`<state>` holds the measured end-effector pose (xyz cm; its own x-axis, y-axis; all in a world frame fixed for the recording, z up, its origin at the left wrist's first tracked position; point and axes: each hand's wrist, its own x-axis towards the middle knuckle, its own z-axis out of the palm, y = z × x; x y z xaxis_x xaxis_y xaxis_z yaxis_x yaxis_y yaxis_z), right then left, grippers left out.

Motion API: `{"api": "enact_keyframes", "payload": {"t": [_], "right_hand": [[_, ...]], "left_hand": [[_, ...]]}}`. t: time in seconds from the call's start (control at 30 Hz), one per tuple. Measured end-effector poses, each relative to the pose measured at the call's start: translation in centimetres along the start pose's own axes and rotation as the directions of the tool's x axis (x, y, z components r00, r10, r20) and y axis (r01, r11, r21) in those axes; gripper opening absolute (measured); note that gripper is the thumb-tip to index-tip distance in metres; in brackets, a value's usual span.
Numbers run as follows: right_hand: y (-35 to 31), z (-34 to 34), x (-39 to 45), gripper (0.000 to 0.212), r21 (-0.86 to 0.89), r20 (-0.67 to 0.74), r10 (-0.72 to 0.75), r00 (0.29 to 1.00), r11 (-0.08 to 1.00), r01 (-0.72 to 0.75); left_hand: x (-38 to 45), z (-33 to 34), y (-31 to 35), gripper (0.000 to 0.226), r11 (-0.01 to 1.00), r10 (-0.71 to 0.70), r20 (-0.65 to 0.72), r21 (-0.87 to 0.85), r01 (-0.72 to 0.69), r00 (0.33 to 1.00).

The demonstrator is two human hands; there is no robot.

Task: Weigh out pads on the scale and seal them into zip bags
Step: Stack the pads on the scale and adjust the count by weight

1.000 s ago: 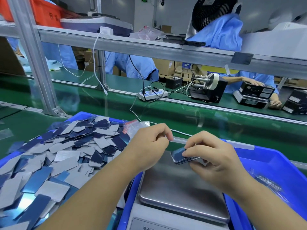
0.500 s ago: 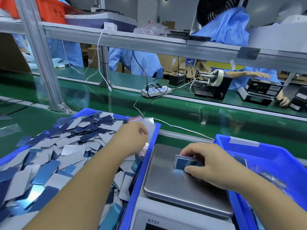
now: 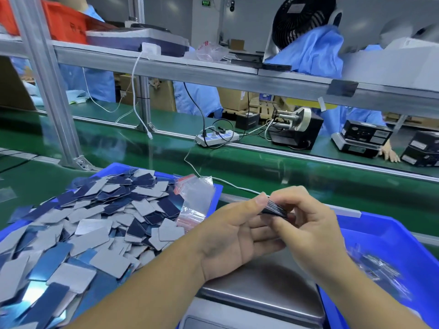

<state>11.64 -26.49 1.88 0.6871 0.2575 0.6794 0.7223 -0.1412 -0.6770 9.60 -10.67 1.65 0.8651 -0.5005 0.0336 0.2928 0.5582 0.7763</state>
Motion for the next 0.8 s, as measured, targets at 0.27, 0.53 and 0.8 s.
{"api": "enact_keyframes", "payload": {"t": [0.27, 0.53, 0.8], "right_hand": [[0.3, 0.5, -0.1, 0.021, -0.207, -0.165, -0.302, 0.939, 0.941, 0.267], [0.2, 0.7, 0.1, 0.036, -0.25, -0.101, -0.314, 0.944, 0.926, 0.282], [-0.5, -1.4, 0.4, 0.041, -0.165, 0.313, -0.097, 0.945, 0.974, 0.155]], "left_hand": [[0.1, 1.1, -0.4, 0.05, 0.983, 0.057, 0.022, -0.174, -0.052, 0.998], [0.1, 1.1, -0.3, 0.053, 0.997, 0.079, -0.048, -0.015, -0.08, 0.996], [-1.6, -1.2, 2.8, 0.069, 0.935, -0.091, 0.04, 0.347, 0.071, 0.995]]}}
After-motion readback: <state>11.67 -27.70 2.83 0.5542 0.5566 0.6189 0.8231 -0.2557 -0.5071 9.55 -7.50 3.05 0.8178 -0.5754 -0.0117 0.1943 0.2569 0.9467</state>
